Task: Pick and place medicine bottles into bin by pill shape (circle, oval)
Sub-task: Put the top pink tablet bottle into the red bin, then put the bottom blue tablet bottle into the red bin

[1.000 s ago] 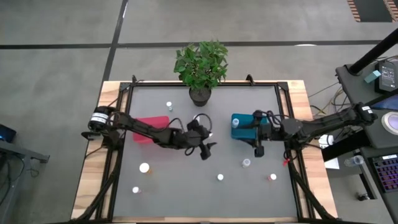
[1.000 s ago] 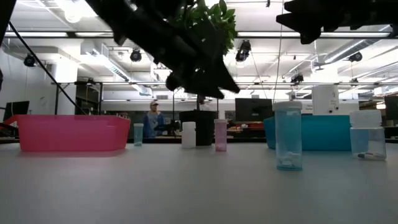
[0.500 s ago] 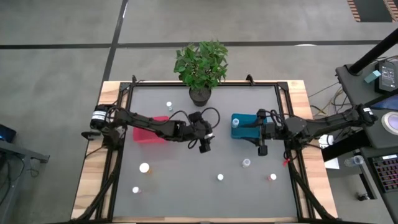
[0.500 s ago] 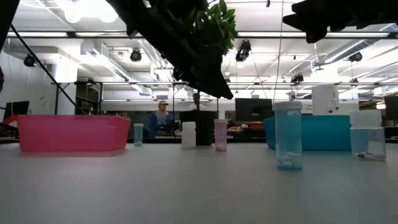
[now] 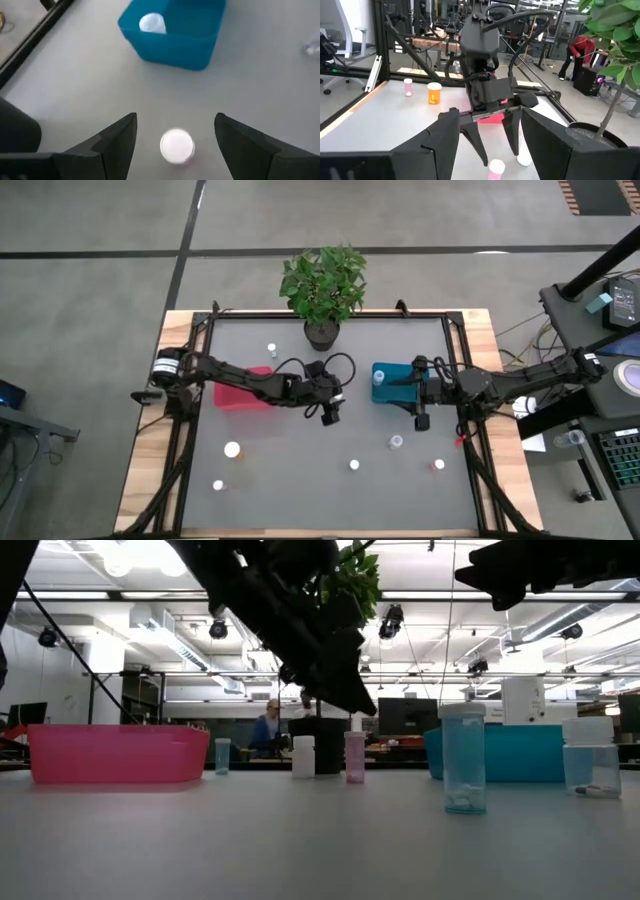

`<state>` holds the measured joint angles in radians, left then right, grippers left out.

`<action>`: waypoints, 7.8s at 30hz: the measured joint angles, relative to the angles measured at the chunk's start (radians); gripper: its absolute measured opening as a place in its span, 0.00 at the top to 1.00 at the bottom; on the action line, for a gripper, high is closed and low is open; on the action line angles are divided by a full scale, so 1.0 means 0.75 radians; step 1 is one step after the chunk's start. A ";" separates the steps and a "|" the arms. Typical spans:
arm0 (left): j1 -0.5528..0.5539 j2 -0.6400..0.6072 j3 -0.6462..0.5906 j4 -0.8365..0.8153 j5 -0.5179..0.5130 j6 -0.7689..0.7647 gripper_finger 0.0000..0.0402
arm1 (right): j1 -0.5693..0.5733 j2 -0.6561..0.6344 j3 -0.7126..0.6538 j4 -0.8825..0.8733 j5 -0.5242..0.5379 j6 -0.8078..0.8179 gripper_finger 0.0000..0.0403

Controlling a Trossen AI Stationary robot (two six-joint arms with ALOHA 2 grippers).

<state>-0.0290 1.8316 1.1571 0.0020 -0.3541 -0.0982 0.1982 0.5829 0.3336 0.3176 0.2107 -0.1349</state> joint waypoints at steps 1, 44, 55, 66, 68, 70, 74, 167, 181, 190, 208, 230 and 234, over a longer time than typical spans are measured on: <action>0.001 0.006 -0.001 -0.007 0.000 0.000 0.39 | 0.000 0.001 0.000 0.001 0.000 0.000 0.50; -0.034 0.063 0.002 0.017 -0.034 -0.038 0.76 | -0.001 0.003 0.000 -0.018 0.001 -0.019 0.50; -0.135 -0.142 0.002 -0.301 -0.170 -0.164 0.76 | -0.001 0.003 0.000 -0.031 0.001 -0.019 0.50; -0.263 -0.401 -0.005 -1.052 -0.490 -0.637 0.76 | -0.001 0.003 0.000 -0.034 0.001 -0.019 0.50; -0.281 -0.446 -0.018 -1.168 -0.536 -0.742 0.76 | 0.000 0.003 0.000 -0.033 0.001 -0.019 0.50; -0.296 -0.489 -0.052 -1.244 -0.566 -0.839 0.76 | -0.001 0.003 0.000 -0.033 0.001 -0.019 0.50; -0.307 -0.609 -0.183 -1.283 -0.588 -0.957 0.76 | -0.001 0.003 0.000 -0.033 0.001 -0.019 0.50; -0.470 -0.817 -0.490 1.212 -0.737 -0.146 0.58 | -0.001 0.003 0.000 -0.025 0.002 -0.020 0.50; -0.398 -0.441 -0.255 1.930 -0.788 0.184 0.58 | -0.001 0.013 0.000 -0.018 0.070 0.004 0.50; -0.391 -0.313 -0.051 1.703 -0.814 0.189 0.58 | -0.001 0.013 0.000 -0.020 0.071 0.002 0.50; -0.382 -0.322 -0.039 1.622 -0.847 0.175 0.58 | -0.001 0.013 0.000 -0.030 0.089 0.002 0.50; -0.371 -0.323 -0.058 1.624 -0.871 0.163 0.58 | -0.001 0.012 0.000 -0.040 0.107 0.003 0.50; -0.384 -0.345 -0.069 1.622 -0.884 0.392 0.58 | -0.001 0.012 0.000 -0.040 0.107 0.005 0.50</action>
<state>-0.3171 1.5728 1.1051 1.2186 -1.0169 0.1958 0.1978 0.5922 0.3336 0.2874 0.2912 -0.1308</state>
